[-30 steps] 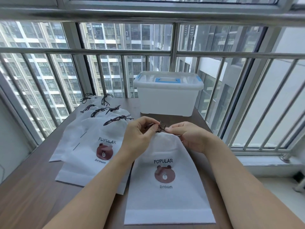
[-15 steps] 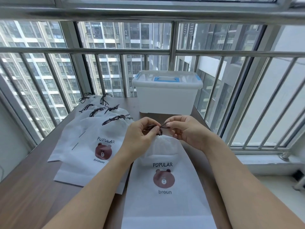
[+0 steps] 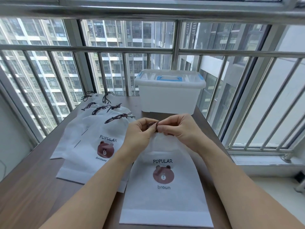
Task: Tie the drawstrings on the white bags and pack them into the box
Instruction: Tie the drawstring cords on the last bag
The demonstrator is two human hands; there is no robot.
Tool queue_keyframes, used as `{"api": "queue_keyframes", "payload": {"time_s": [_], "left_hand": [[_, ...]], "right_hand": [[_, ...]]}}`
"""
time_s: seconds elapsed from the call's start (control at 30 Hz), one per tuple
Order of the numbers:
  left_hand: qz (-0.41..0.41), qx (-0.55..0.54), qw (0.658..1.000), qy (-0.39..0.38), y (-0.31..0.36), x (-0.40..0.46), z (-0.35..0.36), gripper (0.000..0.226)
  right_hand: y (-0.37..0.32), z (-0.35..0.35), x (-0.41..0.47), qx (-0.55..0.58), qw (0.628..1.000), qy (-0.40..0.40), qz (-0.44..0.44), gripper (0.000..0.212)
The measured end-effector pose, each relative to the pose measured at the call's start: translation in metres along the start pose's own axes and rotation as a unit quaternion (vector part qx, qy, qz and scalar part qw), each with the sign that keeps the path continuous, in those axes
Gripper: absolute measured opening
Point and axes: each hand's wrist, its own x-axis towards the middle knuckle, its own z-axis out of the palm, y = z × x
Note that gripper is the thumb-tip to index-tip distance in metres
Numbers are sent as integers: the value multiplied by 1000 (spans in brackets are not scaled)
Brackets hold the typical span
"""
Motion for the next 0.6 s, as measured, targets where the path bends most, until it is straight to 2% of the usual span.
{"api": "queue_keyframes", "payload": {"time_s": [0.1, 0.23, 0.43, 0.6], "left_hand": [[-3, -11, 1000, 9, 1, 0, -2, 9], [0, -18, 1000, 9, 4, -1, -2, 9], [16, -21, 1000, -3, 7, -2, -1, 11], [27, -41, 999, -1, 9, -1, 0, 12]], "right_hand": [[1, 8, 1, -25, 998, 51, -20, 7], [2, 9, 0, 22, 998, 65, 7, 9], [4, 4, 2, 104, 990, 50, 81, 34], [2, 0, 0, 156, 982, 33, 105, 13]]}}
